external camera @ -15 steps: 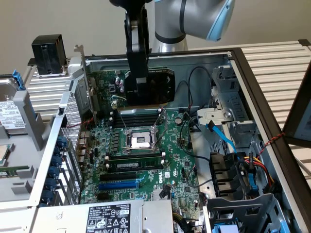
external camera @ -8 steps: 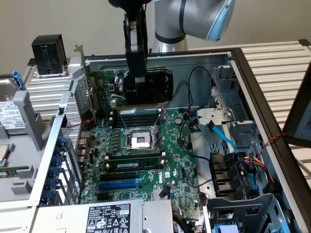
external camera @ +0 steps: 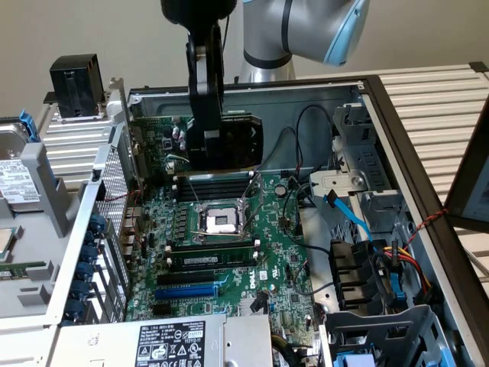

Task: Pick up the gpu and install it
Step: 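Insert the gpu into the slot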

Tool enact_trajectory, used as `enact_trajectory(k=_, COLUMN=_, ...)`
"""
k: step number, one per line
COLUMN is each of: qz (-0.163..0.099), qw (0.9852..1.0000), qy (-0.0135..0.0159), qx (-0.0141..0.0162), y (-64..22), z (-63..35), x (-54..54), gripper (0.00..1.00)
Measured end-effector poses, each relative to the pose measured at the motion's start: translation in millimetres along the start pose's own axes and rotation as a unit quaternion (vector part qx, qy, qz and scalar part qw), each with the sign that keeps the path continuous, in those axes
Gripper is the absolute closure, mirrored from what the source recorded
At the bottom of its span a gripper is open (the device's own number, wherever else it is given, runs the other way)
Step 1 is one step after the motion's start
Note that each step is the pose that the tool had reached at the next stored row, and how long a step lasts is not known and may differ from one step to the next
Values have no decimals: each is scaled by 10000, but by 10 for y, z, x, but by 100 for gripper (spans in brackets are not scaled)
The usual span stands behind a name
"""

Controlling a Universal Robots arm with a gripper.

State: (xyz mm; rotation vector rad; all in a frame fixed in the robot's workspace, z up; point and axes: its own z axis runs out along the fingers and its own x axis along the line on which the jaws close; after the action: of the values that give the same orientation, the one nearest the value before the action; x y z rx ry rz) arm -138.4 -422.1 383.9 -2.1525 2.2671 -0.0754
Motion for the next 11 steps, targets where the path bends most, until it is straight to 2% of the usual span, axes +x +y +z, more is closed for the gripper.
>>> enact_trajectory(k=3, qz=-6, qw=10000, qy=1, qx=-24, y=16, z=44, x=0, gripper=73)
enact_trajectory(k=5, qz=-19, qw=10000, qy=2, qx=-52, y=18, z=62, x=-1, gripper=73)
enact_trajectory(k=7, qz=-47, qw=10000, qy=3, qx=-63, y=18, z=73, x=1, gripper=73)
enact_trajectory(k=8, qz=-85, qw=9999, qy=17, qx=-65, y=18, z=77, x=1, gripper=73)
enact_trajectory(k=11, qz=-246, qw=9996, qy=31, qx=-105, y=19, z=89, x=1, gripper=73)
